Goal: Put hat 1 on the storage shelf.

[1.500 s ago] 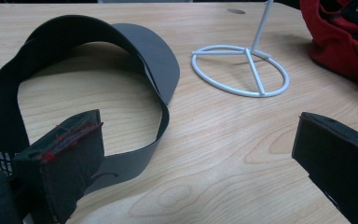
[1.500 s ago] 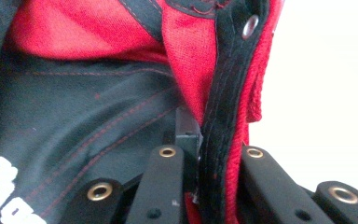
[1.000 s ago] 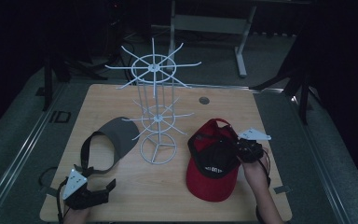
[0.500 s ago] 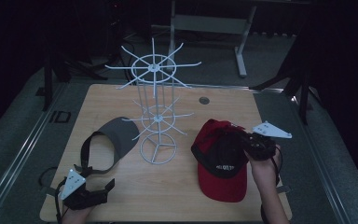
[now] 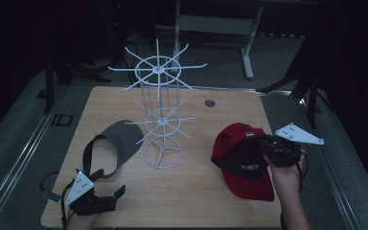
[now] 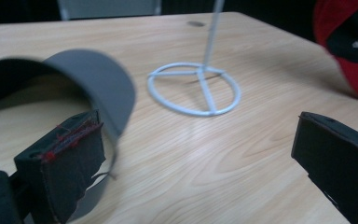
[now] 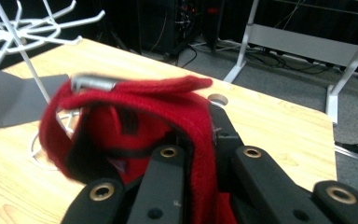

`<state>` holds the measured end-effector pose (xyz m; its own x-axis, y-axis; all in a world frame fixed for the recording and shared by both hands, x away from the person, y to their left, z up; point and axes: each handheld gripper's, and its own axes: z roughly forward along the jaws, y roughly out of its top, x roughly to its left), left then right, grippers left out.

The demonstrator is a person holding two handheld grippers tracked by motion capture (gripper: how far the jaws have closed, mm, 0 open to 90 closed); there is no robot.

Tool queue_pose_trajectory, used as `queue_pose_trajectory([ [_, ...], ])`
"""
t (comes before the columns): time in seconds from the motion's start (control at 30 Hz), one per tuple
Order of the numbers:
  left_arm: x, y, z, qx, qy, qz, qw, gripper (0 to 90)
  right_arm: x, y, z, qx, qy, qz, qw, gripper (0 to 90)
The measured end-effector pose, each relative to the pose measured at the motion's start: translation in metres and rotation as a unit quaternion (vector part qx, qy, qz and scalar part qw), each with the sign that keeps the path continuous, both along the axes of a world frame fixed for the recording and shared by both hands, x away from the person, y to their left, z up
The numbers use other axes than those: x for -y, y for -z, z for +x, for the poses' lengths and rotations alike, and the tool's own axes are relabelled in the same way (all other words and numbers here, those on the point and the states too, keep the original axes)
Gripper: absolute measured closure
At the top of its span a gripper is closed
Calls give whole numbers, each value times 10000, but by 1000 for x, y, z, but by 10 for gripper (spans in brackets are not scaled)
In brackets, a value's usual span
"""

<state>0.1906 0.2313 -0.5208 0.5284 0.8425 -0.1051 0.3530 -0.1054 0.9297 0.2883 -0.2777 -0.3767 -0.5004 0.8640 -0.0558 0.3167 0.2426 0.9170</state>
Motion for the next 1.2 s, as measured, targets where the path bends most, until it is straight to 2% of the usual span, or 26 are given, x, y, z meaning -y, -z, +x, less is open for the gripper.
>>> queue_pose_trajectory([
  [0.03, 5, -6, 0, 16, 132, -76, 9999, 30, 1, -2, -1, 9, 1, -8, 10000, 859],
  [0.13, 13, -16, -1, 102, 268, -143, 9995, 30, 4, -10, -6, 87, 52, -22, 9999, 859],
  [0.3, 27, -32, -1, 290, 500, -25, 9983, 42, 7, -18, -11, 204, 61, 21, 9998, 859],
  [0.47, 34, -47, 0, 491, 660, -104, 9966, 50, 7, -22, -17, 271, -1, 72, 9996, 859],
  [0.63, 46, -59, -2, 711, 983, -120, 9925, 50, 0, -30, -25, 323, -209, 148, 9992, 858],
  [0.8, 57, -69, -4, 855, 1233, -176, 9885, 56, -8, -36, -31, 355, -343, 102, 9987, 858],
  [1.07, 84, -84, 0, 917, 1667, -99, 9817, 56, -11, -40, -37, 408, -375, 203, 9983, 857],
  [1.2, 99, -92, 4, 941, 1743, -86, 9802, 55, -14, -41, -42, 433, -446, 248, 9978, 858],
])
